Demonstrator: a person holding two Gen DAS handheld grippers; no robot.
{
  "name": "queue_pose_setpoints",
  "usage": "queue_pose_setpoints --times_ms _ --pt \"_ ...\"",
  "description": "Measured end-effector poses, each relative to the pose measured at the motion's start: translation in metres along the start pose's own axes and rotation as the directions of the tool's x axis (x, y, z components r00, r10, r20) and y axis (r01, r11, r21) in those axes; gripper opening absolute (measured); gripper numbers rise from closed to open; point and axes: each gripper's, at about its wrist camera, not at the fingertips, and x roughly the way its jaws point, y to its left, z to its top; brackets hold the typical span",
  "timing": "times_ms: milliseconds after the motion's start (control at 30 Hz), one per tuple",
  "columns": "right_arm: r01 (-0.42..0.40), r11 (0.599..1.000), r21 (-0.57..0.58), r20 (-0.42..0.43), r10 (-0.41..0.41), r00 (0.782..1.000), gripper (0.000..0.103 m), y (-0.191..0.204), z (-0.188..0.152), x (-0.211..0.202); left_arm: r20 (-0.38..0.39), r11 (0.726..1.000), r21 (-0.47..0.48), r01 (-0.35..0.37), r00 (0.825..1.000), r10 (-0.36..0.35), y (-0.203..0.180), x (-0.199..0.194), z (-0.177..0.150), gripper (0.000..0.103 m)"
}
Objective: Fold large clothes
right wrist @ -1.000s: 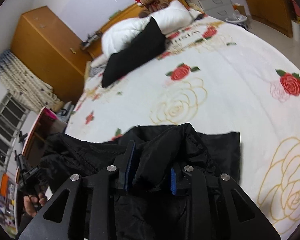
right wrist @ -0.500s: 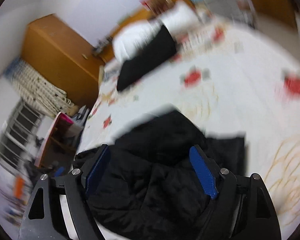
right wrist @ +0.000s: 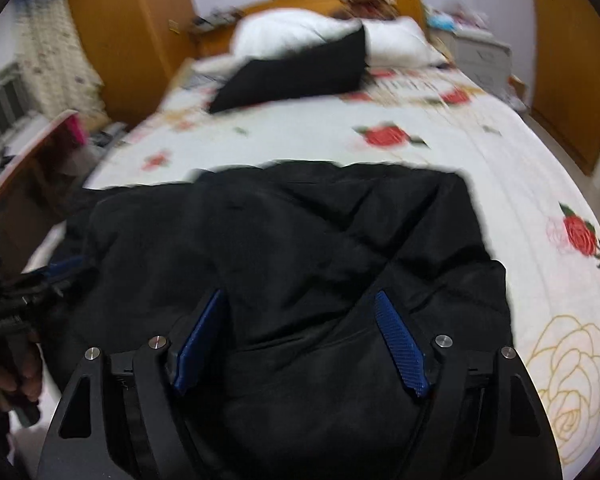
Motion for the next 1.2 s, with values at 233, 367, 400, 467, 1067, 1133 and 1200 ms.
queue_pose_setpoints --times_ms 233,367,400,467,1067,1133,1200 --pt "0.034 0.998 0.048 -0.015 -0.034 0.999 0.077 -0.023 0.006 0.049 0.050 0.994 -0.010 -0.106 0.993 0.107 0.011 0.045 0.004 0.074" --pt "0.049 0.997 0.063 -0.036 -0.046 0.998 0.077 -0.026 0.007 0.056 0.038 0.991 -0.014 -0.133 0.990 0.133 0.010 0.048 0.000 0.074" --pt "0.046 0.997 0.062 -0.044 -0.044 0.998 0.077 -0.025 0.008 0.054 0.012 0.991 -0.011 -0.136 0.991 0.136 0.010 0.045 0.004 0.073" --pt "0.039 0.996 0.077 -0.048 -0.035 0.998 0.075 -0.026 0.016 0.036 -0.009 0.989 -0.018 -0.144 0.990 0.143 0.013 0.028 0.012 0.067" --pt "0.168 0.977 0.130 -0.010 -0.168 0.986 0.063 -0.064 0.007 0.065 0.092 0.945 -0.068 -0.321 0.941 0.326 0.106 0.040 0.008 0.072" --pt "0.157 0.978 0.135 -0.004 -0.158 0.987 0.063 -0.064 0.004 0.066 0.103 0.946 -0.074 -0.315 0.941 0.321 0.107 0.041 0.005 0.072" --pt "0.154 0.978 0.140 -0.010 -0.154 0.988 0.063 -0.065 0.003 0.067 0.103 0.944 -0.071 -0.321 0.939 0.327 0.107 0.041 0.006 0.072"
